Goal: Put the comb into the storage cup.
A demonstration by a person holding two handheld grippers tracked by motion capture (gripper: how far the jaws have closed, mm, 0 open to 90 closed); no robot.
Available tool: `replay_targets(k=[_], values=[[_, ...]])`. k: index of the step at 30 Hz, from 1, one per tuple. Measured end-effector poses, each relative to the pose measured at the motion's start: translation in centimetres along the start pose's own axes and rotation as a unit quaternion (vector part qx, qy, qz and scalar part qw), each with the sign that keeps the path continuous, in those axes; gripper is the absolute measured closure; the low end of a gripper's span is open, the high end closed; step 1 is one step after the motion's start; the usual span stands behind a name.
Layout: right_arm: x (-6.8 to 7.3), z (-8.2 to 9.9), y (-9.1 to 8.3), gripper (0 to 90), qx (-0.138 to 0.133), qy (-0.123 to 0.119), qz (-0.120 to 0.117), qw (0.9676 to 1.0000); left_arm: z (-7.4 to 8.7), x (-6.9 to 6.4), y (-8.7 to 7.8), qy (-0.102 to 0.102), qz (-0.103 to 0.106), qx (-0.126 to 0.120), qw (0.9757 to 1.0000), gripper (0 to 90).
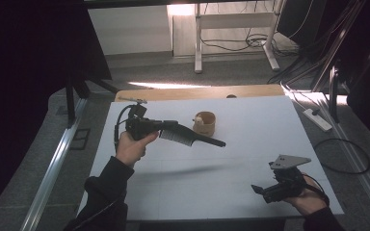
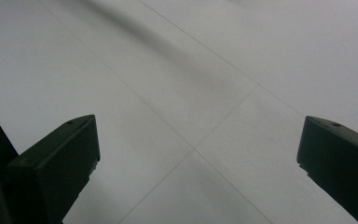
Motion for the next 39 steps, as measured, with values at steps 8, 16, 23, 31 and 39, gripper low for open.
replay_targets(k=[8,16,23,31,39], values=[[-0.9,1.1,-0.9,0.0,0.005,0.031,0.018,0.9993,-1.0,0.5,-0.7,-0.003,-0.008,-0.005,0.9999,83.4],[-1.8,2.6,-1.9,0.0,0.014,0.063,0.047,0.9968,-2.0,1.0,-1.4,-0.004,-0.024,-0.007,0.9997,83.4],[-2.5,3.2,-3.3,0.0,0.007,0.100,0.069,0.9926,-3.1,1.7,-1.9,-0.006,-0.047,-0.006,0.9989,83.4],[-2.6,3.6,-3.8,0.0,0.012,0.102,0.085,0.9911,-4.2,2.2,-2.5,-0.008,-0.065,-0.003,0.9979,83.4],[-2.6,3.7,-4.0,0.0,0.010,0.106,0.090,0.9903,-5.3,2.6,-3.2,-0.006,-0.087,-0.003,0.9962,83.5]])
Point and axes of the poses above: each handheld gripper's, and its own axes: y roughly forward along the jaws, z roughly out of its underside, x roughly to its left, the point moved 9 cm from there along y, roughly forward along the jaws
